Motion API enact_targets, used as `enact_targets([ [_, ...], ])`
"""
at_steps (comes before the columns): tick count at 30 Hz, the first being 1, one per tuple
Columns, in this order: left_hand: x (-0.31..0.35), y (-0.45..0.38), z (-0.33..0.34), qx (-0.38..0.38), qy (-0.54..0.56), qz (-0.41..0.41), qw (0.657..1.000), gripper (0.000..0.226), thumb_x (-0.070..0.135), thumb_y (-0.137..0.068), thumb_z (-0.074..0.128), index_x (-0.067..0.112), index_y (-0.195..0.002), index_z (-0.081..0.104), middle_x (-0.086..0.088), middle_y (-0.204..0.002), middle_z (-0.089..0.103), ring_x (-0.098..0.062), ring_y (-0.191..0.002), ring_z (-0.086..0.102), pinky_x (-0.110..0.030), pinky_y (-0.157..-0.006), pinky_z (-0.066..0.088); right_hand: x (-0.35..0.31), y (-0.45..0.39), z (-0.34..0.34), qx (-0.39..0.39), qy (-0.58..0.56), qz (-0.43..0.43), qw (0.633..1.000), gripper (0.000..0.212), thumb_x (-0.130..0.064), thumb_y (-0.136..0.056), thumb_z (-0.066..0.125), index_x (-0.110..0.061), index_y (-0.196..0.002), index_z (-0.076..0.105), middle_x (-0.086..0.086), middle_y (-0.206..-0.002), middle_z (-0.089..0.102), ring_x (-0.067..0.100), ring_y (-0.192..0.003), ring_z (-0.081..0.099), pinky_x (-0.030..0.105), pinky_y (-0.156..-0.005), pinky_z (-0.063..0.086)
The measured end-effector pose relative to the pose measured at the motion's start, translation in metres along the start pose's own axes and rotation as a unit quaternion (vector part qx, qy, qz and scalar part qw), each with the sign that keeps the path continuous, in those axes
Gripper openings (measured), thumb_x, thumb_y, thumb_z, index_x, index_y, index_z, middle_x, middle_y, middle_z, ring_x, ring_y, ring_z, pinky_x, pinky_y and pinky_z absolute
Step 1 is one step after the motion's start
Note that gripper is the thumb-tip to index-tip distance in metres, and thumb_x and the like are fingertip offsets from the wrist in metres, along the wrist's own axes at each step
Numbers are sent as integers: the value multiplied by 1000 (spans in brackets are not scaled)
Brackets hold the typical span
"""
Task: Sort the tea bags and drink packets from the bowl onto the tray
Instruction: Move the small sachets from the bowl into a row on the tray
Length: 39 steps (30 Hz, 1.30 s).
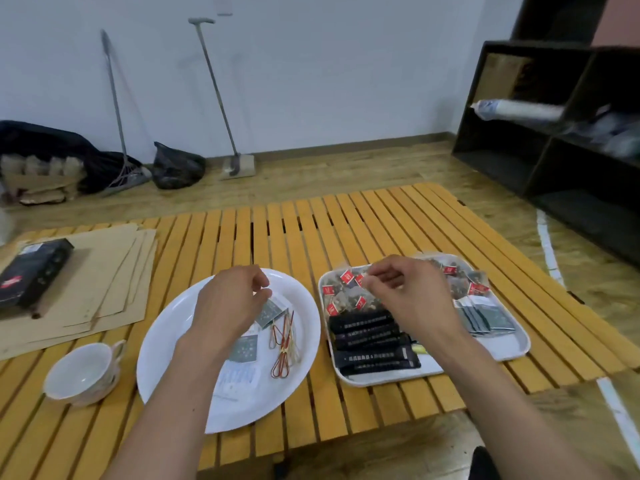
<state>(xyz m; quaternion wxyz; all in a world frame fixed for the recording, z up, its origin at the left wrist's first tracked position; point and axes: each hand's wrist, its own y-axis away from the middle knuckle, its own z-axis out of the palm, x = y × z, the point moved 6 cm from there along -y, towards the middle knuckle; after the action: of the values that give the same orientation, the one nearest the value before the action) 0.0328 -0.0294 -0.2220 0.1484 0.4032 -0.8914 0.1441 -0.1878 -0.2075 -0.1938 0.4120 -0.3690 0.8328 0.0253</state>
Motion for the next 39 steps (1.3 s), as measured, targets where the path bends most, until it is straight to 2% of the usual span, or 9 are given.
enact_targets([
  [3,-36,-1,4,-24,1,-49,999,12,43,-90,69,32,-95,72,10,-103,74,-18,-99,68,-32,-77,50,-36,9,52,-97,43,-71,992,15,-42,-86,74,-31,-96,76,-17,-86,74,-1,-79,66,25,-71,55],
  [7,-50,1,15,-61,6,-89,994,47,59,-86,68,27,-120,70,4,-120,71,-18,-105,65,-34,-86,50,-61,10,105,-175,129,-132,967,29,-39,-91,68,-29,-117,72,-10,-112,73,13,-103,66,28,-78,52],
  [14,-46,-1,29,-128,6,-125,984,82,66,-77,74,21,-143,55,-2,-140,63,-23,-121,62,-36,-95,48,-79,4,148,-164,262,-187,932,33,-7,-92,57,-19,-119,72,8,-109,71,29,-105,62,40,-81,53],
  [17,-46,-1,33,-170,40,-138,975,68,56,-80,77,18,-135,63,-3,-132,67,-24,-116,63,-36,-95,50,-73,2,154,-179,283,-169,927,34,-1,-88,55,-20,-108,76,5,-103,72,27,-94,66,37,-74,54],
  [20,-43,0,33,-185,95,-130,970,36,48,-81,79,15,-97,80,-4,-100,79,-24,-97,72,-40,-87,57,-71,1,155,-166,285,-162,930,31,-5,-86,59,-25,-98,78,1,-96,72,24,-85,67,32,-66,51],
  [24,-32,5,27,-195,134,-120,964,23,37,-76,83,19,-70,71,-3,-74,73,-23,-77,68,-32,-62,50,-70,0,154,-139,268,-166,939,20,-18,-89,62,-27,-95,78,-1,-95,71,23,-85,68,31,-64,51],
  [29,-26,8,23,-179,202,-154,950,19,27,-78,84,17,-81,67,-9,-93,73,-24,-80,66,-33,-72,52,-69,-2,148,-142,226,-148,952,20,-19,-93,63,-26,-106,76,0,-107,71,24,-96,69,33,-74,52],
  [35,-43,4,6,-143,285,-207,925,20,15,-79,84,13,-90,68,-11,-88,72,-24,-79,58,-28,-57,40,-74,0,141,-148,181,-141,962,31,-7,-88,57,-27,-104,75,-4,-110,71,21,-94,66,30,-68,48],
  [39,-59,7,-7,-100,273,-225,930,22,14,-78,86,9,-92,70,-10,-84,68,-22,-72,55,-25,-54,36,-85,6,138,-178,133,-146,964,18,-25,-84,65,-30,-99,75,-11,-98,73,11,-85,65,27,-66,49],
])
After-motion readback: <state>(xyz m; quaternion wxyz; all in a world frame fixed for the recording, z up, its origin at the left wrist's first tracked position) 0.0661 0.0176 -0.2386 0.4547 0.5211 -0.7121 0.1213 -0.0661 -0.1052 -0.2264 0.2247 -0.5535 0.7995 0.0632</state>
